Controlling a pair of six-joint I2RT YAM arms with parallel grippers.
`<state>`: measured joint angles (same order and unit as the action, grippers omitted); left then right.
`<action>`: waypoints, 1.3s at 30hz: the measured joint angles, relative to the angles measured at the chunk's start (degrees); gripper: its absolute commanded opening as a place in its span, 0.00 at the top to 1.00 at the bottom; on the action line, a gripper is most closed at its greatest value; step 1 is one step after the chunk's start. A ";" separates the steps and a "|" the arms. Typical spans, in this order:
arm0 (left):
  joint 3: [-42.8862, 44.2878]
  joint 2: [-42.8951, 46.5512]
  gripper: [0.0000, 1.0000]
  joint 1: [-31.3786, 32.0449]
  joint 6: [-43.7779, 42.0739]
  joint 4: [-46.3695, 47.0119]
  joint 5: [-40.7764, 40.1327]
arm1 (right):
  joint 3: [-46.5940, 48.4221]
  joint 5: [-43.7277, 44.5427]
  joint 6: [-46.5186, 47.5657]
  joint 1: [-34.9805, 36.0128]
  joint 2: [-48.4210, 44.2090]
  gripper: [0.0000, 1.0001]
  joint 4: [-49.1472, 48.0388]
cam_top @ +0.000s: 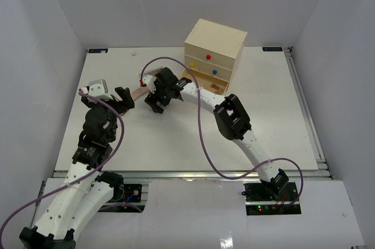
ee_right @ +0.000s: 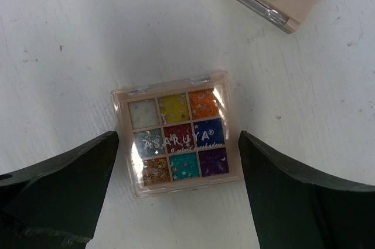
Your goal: Organize the makeup
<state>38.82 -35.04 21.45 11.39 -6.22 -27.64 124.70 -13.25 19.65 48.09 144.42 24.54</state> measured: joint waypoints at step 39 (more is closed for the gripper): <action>-3.27 2.92 0.02 -1.66 0.01 -2.80 5.22 | -30.71 3.10 0.14 -5.05 -37.00 0.81 -2.44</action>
<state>35.55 -32.12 19.79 11.40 -9.01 -22.41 94.00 -10.15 19.80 43.04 107.42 22.10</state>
